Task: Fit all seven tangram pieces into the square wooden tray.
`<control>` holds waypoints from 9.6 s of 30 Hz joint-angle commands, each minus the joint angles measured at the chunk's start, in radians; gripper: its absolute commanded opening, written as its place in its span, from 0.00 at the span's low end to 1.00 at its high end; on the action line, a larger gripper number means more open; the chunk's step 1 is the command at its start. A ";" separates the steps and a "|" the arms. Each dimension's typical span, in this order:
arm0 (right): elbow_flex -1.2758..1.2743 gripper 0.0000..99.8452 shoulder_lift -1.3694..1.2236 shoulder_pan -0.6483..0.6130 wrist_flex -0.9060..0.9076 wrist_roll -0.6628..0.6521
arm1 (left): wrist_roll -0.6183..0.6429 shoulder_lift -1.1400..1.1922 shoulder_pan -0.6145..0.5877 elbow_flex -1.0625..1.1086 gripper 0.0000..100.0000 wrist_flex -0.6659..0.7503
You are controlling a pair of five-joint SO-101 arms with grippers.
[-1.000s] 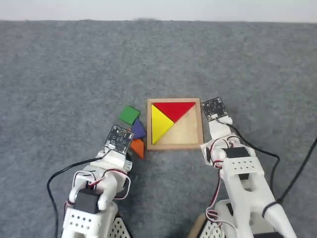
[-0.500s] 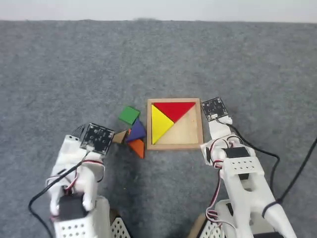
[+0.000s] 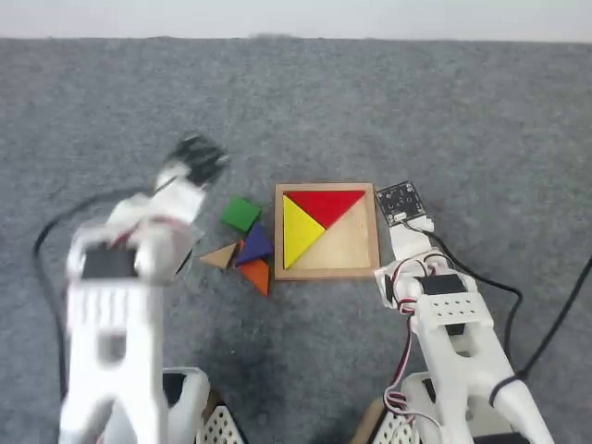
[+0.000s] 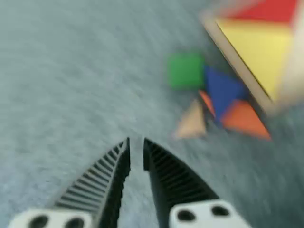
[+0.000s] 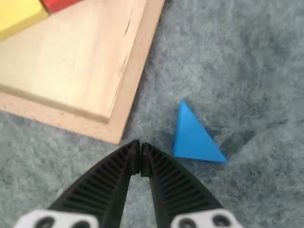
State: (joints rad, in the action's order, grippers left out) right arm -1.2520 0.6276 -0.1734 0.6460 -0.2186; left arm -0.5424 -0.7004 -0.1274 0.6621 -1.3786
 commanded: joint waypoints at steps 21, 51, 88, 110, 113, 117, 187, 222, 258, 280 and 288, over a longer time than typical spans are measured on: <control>0.003 0.01 0.025 0.007 -0.039 0.005 | 0.353 0.821 0.365 -0.294 0.13 -0.048; 0.003 0.01 0.025 0.007 -0.039 0.005 | 0.344 0.839 0.212 -0.073 0.08 0.173; 0.003 0.01 0.025 0.007 -0.039 0.005 | 0.310 0.746 0.227 0.028 0.15 0.249; 0.003 0.01 0.025 0.007 -0.039 0.005 | 0.311 0.812 0.235 -0.245 0.07 0.055; 0.003 0.01 0.025 0.007 -0.039 0.005 | 0.307 0.812 0.235 -0.311 0.07 0.009; 0.003 0.01 0.025 0.007 -0.039 0.005 | 0.304 0.813 0.235 -0.329 0.05 0.002; 0.124 0.01 0.022 -0.058 0.008 0.032 | 0.735 0.316 0.123 0.127 0.22 0.529; 0.580 0.01 -0.607 -0.374 0.039 0.014 | 0.829 0.315 -0.147 0.177 0.22 0.732; -0.046 0.01 0.205 0.070 0.099 -0.061 | 0.480 0.318 0.014 0.154 0.22 0.511; -0.080 0.01 0.217 -0.033 0.079 -0.057 | 0.470 0.477 0.009 0.130 0.22 0.611; -0.044 0.01 0.208 -0.033 0.082 -0.026 | 0.701 0.361 -0.092 0.160 0.22 0.626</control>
State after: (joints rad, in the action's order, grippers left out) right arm -1.3441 0.8071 -0.2041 0.7518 -0.2616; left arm 0.0468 -0.2693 -0.1765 0.8216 -0.7756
